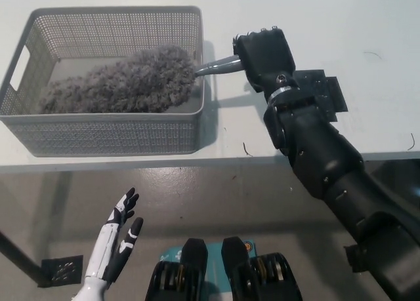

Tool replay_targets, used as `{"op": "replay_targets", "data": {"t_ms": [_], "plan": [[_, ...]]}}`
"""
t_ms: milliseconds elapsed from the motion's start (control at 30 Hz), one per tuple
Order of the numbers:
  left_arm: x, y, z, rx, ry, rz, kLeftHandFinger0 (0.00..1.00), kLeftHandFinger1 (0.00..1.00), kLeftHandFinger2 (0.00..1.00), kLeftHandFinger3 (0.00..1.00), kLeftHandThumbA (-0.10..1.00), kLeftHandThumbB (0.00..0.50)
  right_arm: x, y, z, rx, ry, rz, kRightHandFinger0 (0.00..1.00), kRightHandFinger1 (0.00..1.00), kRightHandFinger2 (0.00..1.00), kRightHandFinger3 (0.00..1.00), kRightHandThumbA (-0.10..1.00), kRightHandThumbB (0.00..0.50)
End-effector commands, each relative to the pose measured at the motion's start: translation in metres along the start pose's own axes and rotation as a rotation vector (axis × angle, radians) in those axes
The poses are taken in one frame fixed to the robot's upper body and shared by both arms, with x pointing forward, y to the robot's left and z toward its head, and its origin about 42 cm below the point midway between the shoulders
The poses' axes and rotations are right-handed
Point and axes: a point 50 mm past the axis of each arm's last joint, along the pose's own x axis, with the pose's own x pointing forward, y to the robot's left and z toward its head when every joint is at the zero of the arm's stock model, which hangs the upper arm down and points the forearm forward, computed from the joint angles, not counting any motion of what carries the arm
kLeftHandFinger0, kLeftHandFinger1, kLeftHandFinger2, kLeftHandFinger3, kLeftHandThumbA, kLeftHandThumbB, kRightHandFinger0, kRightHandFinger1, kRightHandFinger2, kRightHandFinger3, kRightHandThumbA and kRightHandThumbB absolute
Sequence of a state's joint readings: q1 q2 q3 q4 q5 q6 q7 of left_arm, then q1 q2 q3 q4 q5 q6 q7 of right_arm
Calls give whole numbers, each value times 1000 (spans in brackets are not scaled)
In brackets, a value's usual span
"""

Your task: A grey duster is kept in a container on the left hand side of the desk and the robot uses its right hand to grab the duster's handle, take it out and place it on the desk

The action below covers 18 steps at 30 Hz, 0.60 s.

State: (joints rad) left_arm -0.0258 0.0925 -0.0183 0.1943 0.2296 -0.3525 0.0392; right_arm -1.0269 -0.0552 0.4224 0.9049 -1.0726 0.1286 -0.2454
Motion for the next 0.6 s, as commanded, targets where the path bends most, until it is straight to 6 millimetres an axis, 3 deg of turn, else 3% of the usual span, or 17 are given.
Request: {"op": "replay_targets", "data": {"t_ms": [0,33,100,133,167,200,233,400,567], "plan": [[14,3,13,35,-74,-33,1000,1000,1000,1000,932,10,26,-65,8,378,-23,-338,0,0,209,236,525,91],[14,2,13,35,-72,-32,1000,1000,1000,1000,930,14,26,-65,6,414,-12,-338,0,0,219,235,615,75],[14,2,13,38,-73,-32,1000,1000,1000,1000,933,12,26,-69,3,578,36,-339,0,2,244,179,417,18],[14,2,13,37,-69,-34,1000,1000,1000,1000,941,17,27,-72,2,694,66,-355,0,2,264,141,255,2],[14,2,13,35,-66,-35,1000,1000,1000,1000,942,16,27,-74,2,751,82,-365,0,0,264,122,203,0],[14,2,12,34,-65,-34,1000,1000,1000,1000,942,11,27,-77,1,837,86,-379,0,0,264,91,43,0],[14,2,12,36,-64,-36,1000,1000,1000,1000,950,7,28,-81,0,950,103,-396,0,15,300,98,-25,9],[15,1,12,38,-62,-35,1000,1000,1000,1000,926,1,34,-103,-7,1167,201,-412,0,0,318,62,-5,33],[14,1,12,34,-66,-38,1000,1000,1000,1000,910,0,34,-108,-14,1205,219,-411,0,0,369,174,-27,35]]}}
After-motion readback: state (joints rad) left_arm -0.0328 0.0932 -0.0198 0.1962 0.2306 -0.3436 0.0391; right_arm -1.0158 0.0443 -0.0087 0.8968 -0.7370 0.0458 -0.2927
